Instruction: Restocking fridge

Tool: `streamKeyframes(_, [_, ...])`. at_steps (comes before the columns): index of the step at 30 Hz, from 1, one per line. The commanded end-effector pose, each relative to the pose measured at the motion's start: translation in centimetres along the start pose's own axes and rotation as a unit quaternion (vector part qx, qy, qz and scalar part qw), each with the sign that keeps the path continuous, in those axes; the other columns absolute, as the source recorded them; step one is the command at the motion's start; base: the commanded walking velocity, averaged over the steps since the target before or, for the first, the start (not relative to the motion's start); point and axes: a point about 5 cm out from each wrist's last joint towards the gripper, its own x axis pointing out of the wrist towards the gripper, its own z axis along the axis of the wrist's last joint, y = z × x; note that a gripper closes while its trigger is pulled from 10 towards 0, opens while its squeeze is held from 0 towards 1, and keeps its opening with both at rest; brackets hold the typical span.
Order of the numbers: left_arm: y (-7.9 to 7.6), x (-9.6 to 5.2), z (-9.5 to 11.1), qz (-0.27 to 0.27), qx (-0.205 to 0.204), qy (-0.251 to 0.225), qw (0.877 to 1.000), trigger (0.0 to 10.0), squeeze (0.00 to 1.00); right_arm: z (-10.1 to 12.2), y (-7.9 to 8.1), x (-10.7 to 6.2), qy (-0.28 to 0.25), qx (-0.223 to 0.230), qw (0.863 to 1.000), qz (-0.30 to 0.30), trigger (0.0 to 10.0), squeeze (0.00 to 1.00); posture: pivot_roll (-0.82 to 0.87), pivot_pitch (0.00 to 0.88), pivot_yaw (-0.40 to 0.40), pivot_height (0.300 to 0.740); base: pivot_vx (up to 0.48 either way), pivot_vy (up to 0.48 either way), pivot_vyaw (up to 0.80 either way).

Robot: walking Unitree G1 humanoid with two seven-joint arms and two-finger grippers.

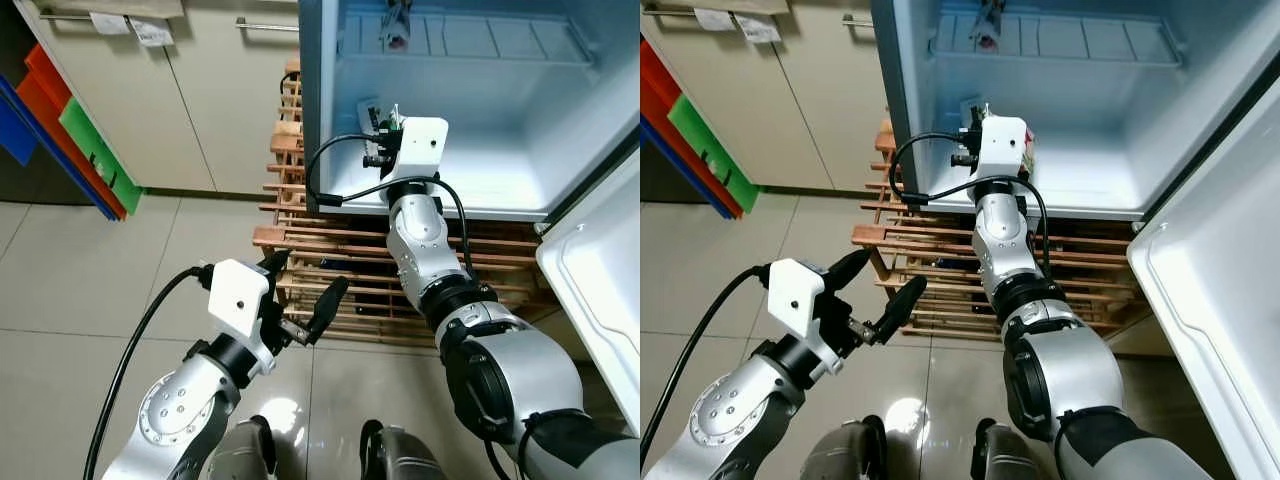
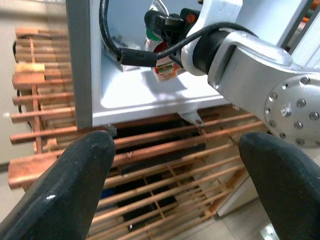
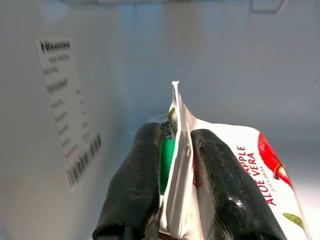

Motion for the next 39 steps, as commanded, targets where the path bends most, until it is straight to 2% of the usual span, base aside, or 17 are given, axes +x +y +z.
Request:
streamKeyframes(1, [-0.4, -0.2, 0.1, -0.002, -0.002, 0.002, 1.0, 10.0, 0.0, 0.4, 0.5, 0.3, 0.0, -0.014, 1.0, 0.007, 10.0, 0.07, 0.18, 0.284, 0.005, 0.74, 0.0, 0.0, 0.0])
streamKeyframes(2, [-0.4, -0.3, 0.1, -0.001, -0.003, 0.003, 1.0, 10.0, 0.0, 0.5, 0.6, 0.4, -0.001, -0.016, 1.0, 0.008, 10.0, 0.34, 0.17, 0.285, 0.003, 0.74, 0.0, 0.0, 0.0])
streamKeyframes(5, [-0.6, -0.3, 0.0, -0.001, -0.005, 0.005, 1.0, 10.0, 0.0, 1.0, 1.1, 0.6, -0.012, -0.033, 0.999, 0.007, 10.0, 0.34, 0.17, 0.288, 0.001, 0.74, 0.0, 0.0, 0.0])
streamKeyframes(6, [-0.8, -0.2, 0.0, -0.002, -0.006, 0.006, 1.0, 10.0, 0.0, 1.4, 1.4, 0.7, -0.018, -0.034, 0.999, 0.005, 10.0, 0.42, 0.17, 0.29, 0.0, 0.74, 0.0, 0.0, 0.0])
streamKeyframes(8, [-0.9, -0.2, 0.1, -0.002, -0.006, 0.005, 1.0, 10.0, 0.0, 1.6, 1.7, 0.7, -0.026, -0.038, 0.999, 0.007, 10.0, 0.44, 0.17, 0.29, -0.002, 0.74, 0.0, 0.0, 0.0])
streamKeyframes(14, [-1.0, -0.3, 0.2, 0.003, -0.007, 0.003, 1.0, 10.0, 0.0, 2.6, 2.4, 0.9, -0.06, -0.093, 0.993, 0.028, 10.0, 0.45, 0.17, 0.293, -0.01, 0.74, 0.0, 0.0, 0.0])
streamKeyframes(15, [-1.1, -0.3, 0.2, 0.004, -0.007, 0.003, 1.0, 10.0, 0.0, 2.5, 2.1, 1.0, -0.056, -0.094, 0.994, 0.023, 10.0, 0.59, 0.17, 0.293, -0.011, 0.74, 0.0, 0.0, 0.0])
streamKeyframes(16, [-1.1, -0.3, 0.2, 0.004, -0.008, 0.003, 1.0, 10.0, 0.0, 2.5, 2.0, 1.0, -0.053, -0.094, 0.994, 0.021, 10.0, 0.95, 0.17, 0.293, -0.013, 0.74, 0.0, 0.0, 0.0])
streamKeyframes(17, [-1.1, -0.3, 0.2, 0.004, -0.008, 0.003, 1.0, 10.0, 0.0, 2.5, 2.0, 1.0, -0.053, -0.094, 0.994, 0.021, 10.0, 0.95, 0.17, 0.293, -0.013, 0.74, 0.0, 0.0, 0.0])
streamKeyframes(18, [-1.2, -0.2, 0.2, 0.004, -0.008, 0.004, 1.0, 10.0, 0.0, 2.4, 1.9, 1.0, -0.049, -0.096, 0.994, 0.019, 10.0, 1.0, 0.18, 0.293, -0.015, 0.74, 0.0, 0.0, 0.0])
streamKeyframes(27, [-1.3, -0.2, 0.1, 0.006, -0.011, 0.004, 1.0, 10.0, 0.0, 1.4, 2.5, 0.6, -0.028, -0.111, 0.993, 0.035, 10.0, 1.0, 0.17, 0.297, -0.019, 0.74, 0.0, 0.0, 0.0])
streamKeyframes(36, [-1.3, -0.2, 0.1, 0.009, -0.01, 0.006, 1.0, 10.0, 0.0, 2.3, 2.8, 1.0, -0.038, -0.106, 0.993, 0.034, 10.0, 1.0, 0.18, 0.299, -0.021, 0.74, 0.0, 0.0, 0.0])
streamKeyframes(39, [-1.4, -0.1, 0.0, 0.008, -0.011, 0.007, 1.0, 10.0, 0.0, 2.4, 2.8, 1.1, -0.041, -0.117, 0.992, 0.028, 10.0, 1.0, 0.17, 0.294, -0.024, 0.74, 0.0, 0.0, 0.0])
